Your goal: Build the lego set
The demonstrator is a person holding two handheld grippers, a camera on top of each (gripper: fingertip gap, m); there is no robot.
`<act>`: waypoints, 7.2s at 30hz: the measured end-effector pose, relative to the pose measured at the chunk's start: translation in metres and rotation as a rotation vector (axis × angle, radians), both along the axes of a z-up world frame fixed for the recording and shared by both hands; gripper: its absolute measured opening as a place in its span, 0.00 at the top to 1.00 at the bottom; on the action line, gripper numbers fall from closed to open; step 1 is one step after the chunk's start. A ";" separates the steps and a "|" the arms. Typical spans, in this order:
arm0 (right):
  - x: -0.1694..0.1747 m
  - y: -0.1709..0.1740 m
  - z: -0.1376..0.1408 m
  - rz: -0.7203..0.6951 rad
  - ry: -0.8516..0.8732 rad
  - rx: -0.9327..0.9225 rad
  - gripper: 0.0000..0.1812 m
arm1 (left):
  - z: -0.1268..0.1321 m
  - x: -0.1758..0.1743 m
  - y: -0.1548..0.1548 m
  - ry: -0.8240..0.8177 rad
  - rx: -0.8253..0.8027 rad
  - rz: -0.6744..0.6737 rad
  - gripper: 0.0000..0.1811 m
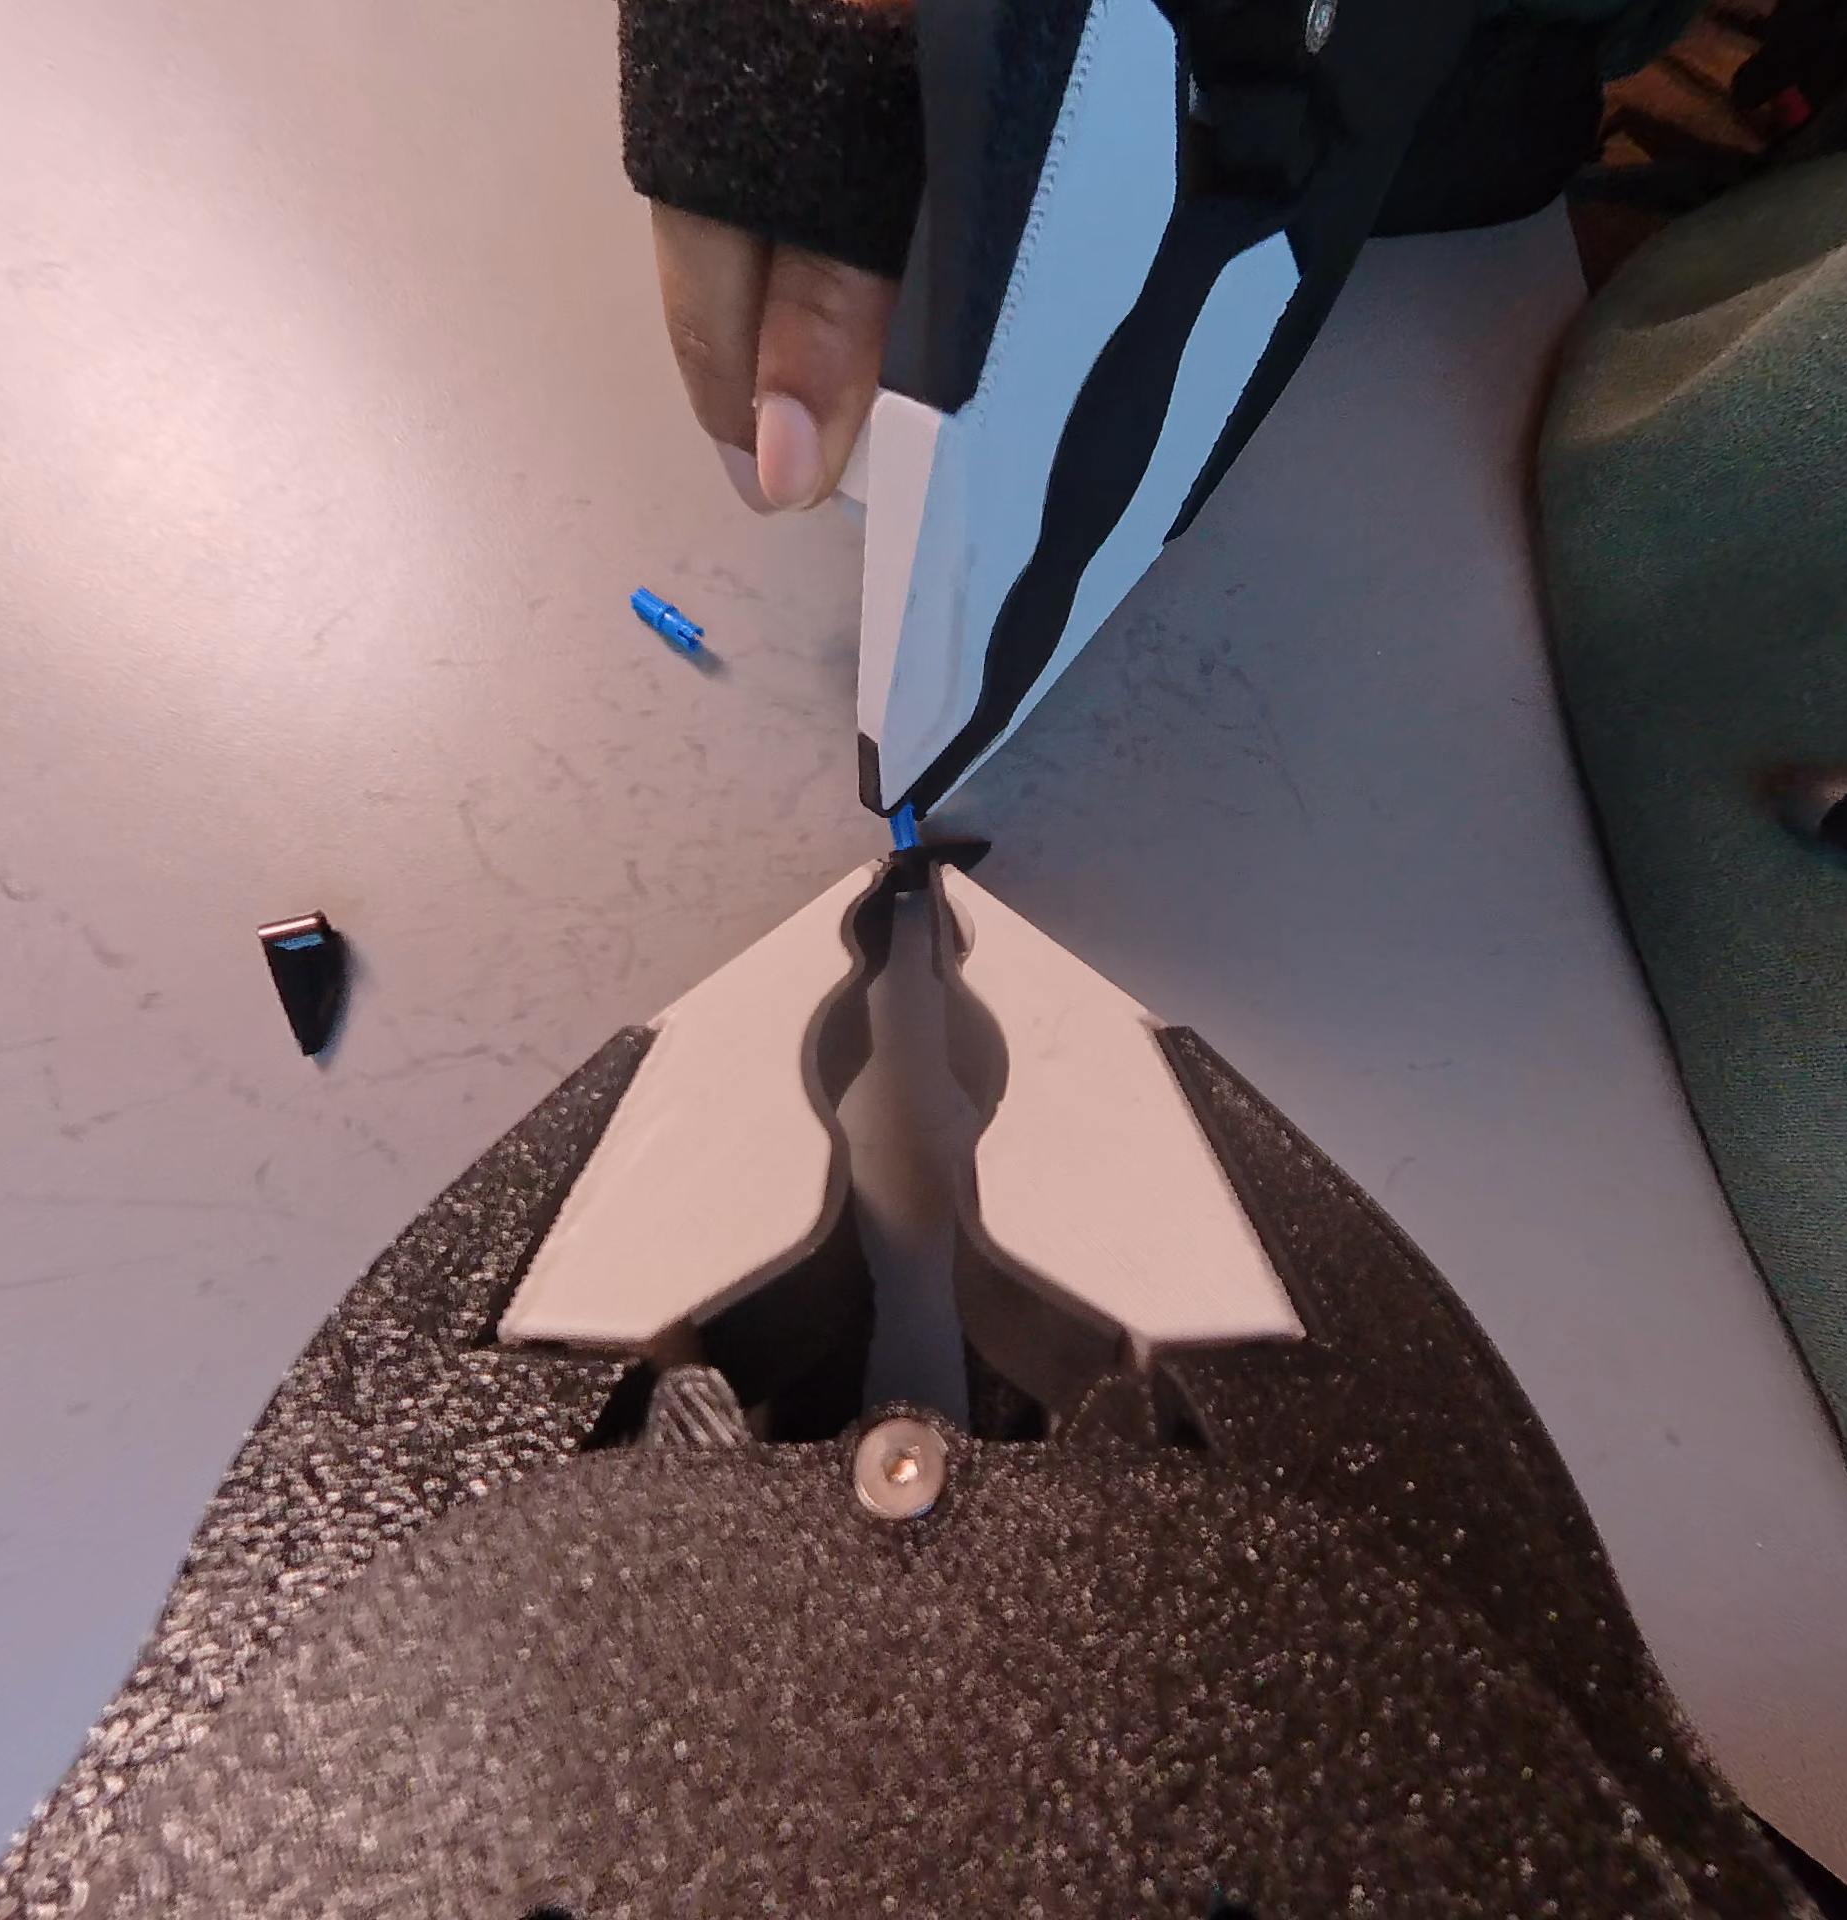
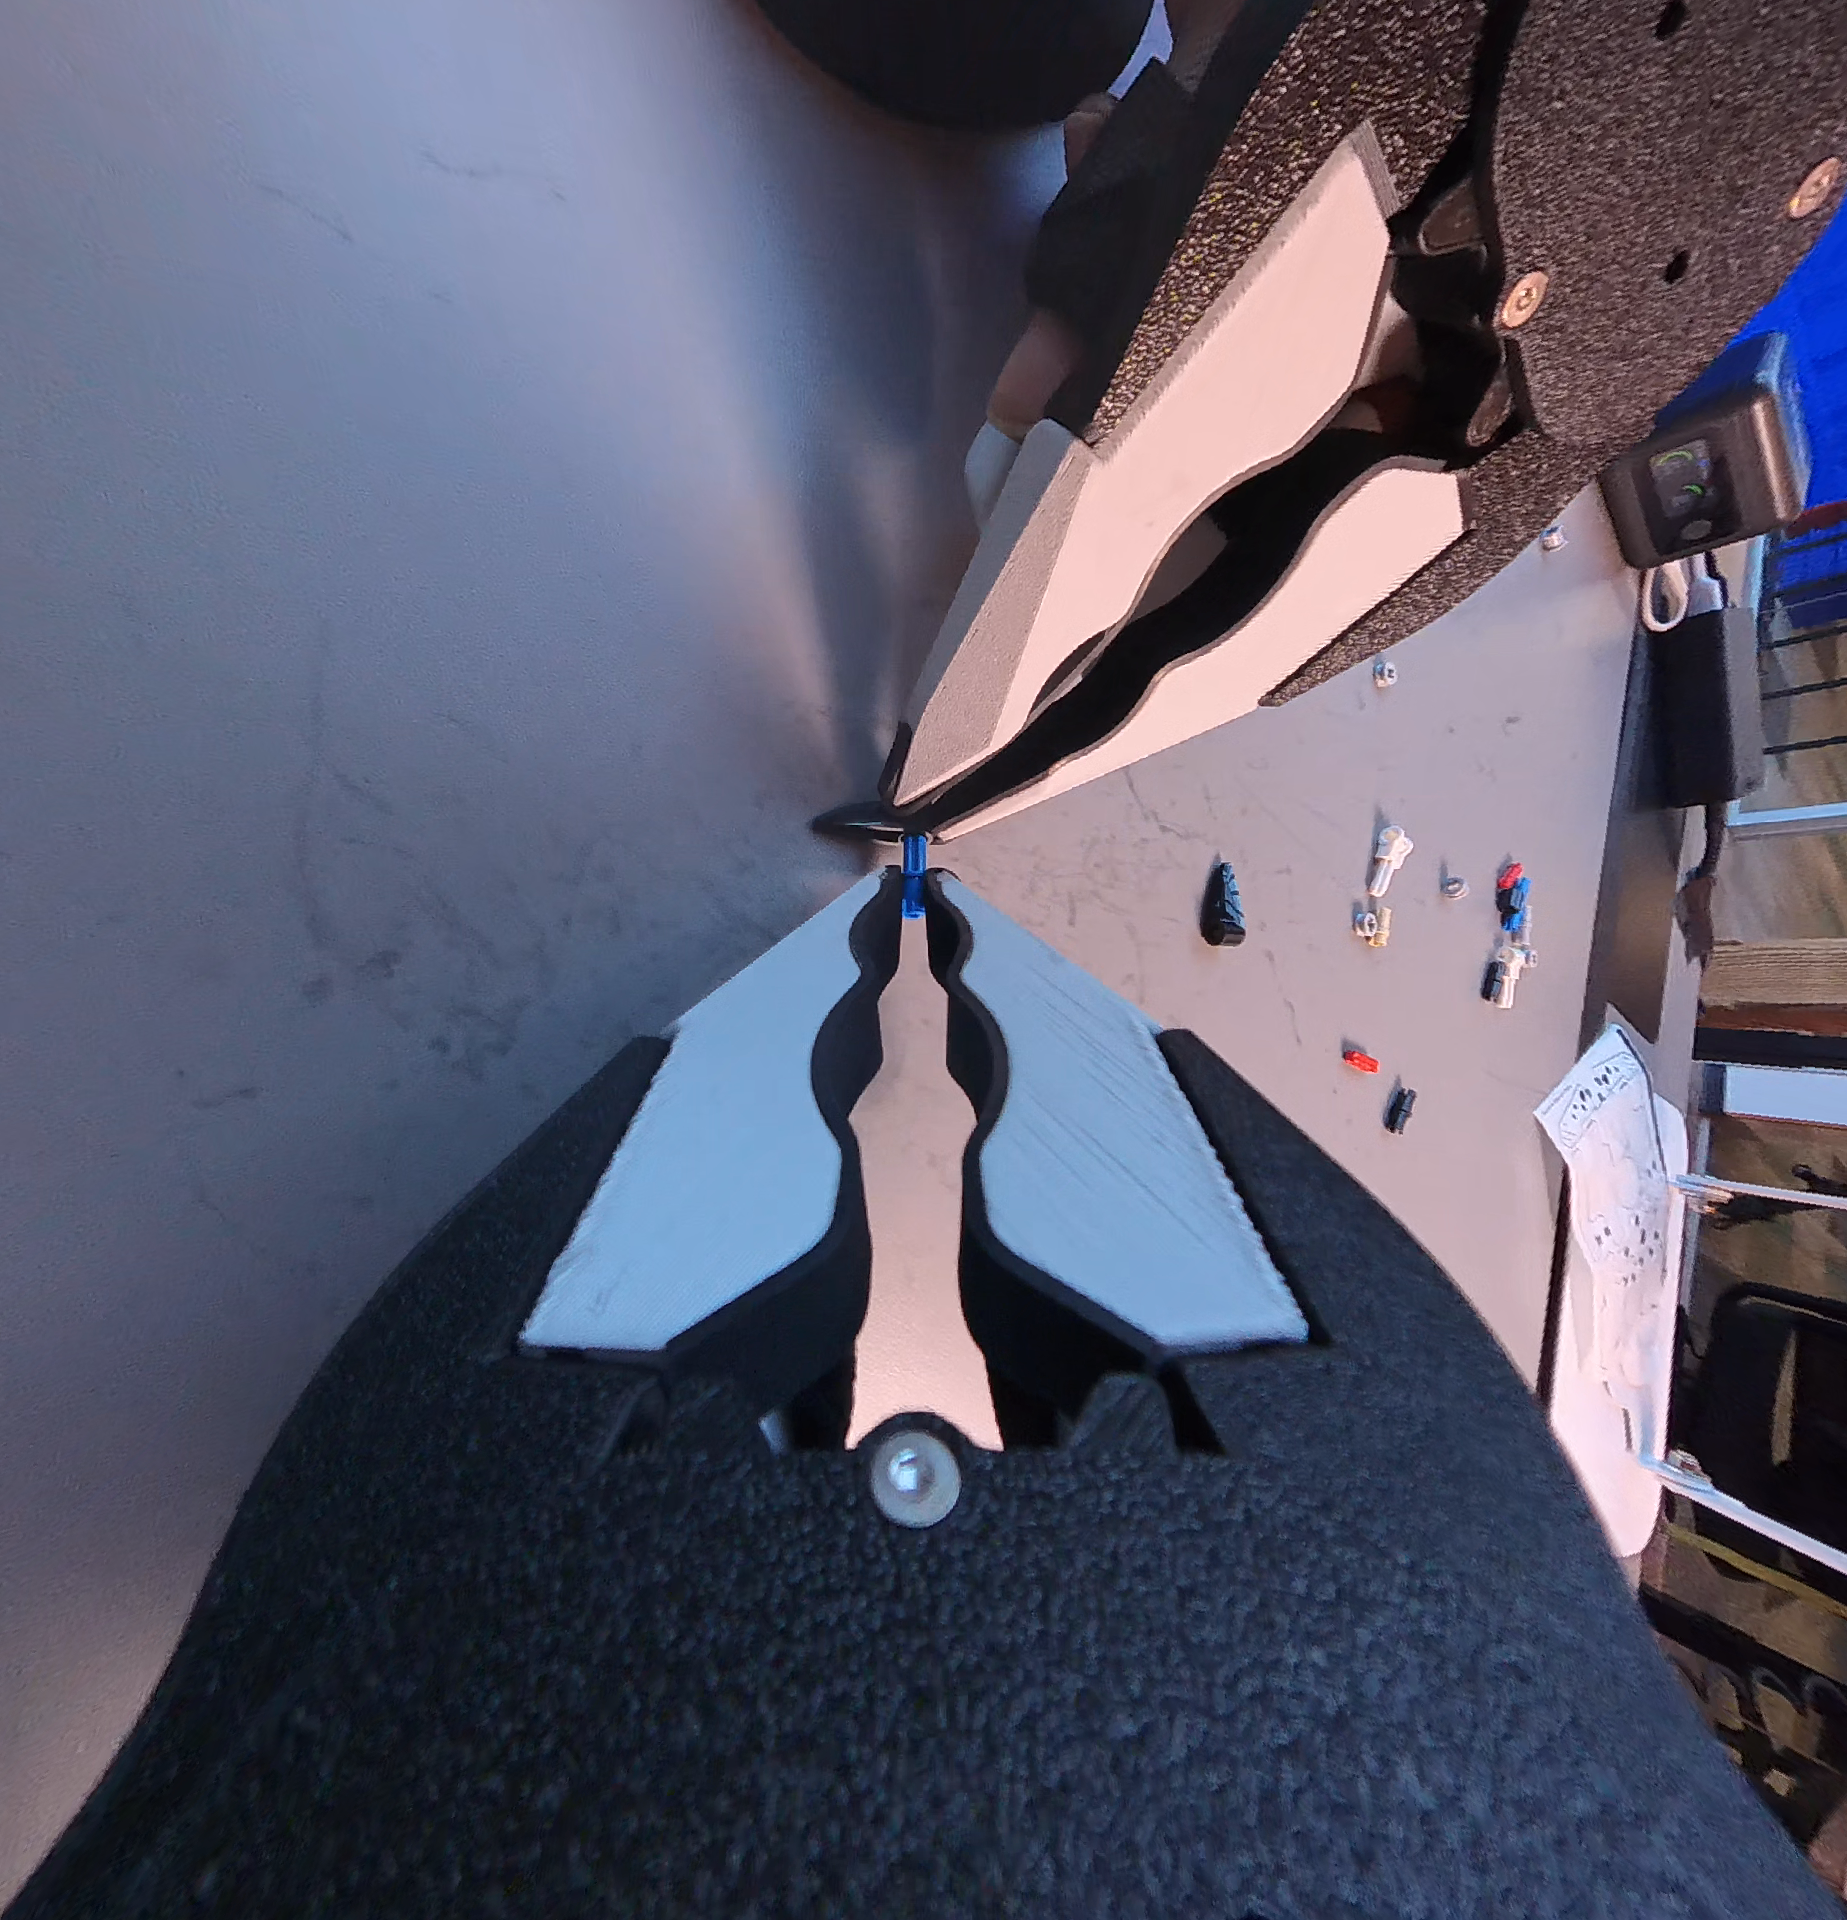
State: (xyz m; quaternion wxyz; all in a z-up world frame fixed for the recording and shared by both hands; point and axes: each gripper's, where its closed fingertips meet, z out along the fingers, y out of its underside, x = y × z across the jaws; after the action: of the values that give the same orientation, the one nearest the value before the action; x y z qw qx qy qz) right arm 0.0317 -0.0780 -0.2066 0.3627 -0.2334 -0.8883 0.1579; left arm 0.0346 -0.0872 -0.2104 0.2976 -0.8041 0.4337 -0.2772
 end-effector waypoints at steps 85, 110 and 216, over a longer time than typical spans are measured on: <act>0.038 0.002 0.026 -0.355 -0.307 -0.890 0.95 | 0.013 0.013 -0.006 -0.004 0.136 -0.014 0.96; -0.001 0.019 0.000 -0.203 -0.231 -0.407 0.91 | 0.008 -0.005 -0.003 0.043 0.126 0.028 0.95; 0.014 0.018 0.100 -0.224 0.414 -0.575 0.98 | 0.087 0.009 0.017 -0.560 0.030 0.225 0.88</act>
State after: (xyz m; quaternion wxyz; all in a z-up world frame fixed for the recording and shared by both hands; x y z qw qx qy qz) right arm 0.0459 -0.0595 -0.1070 0.4692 -0.3846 -0.6844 0.4043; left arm 0.0433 -0.0699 -0.1233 0.4460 -0.7350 0.2471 -0.4470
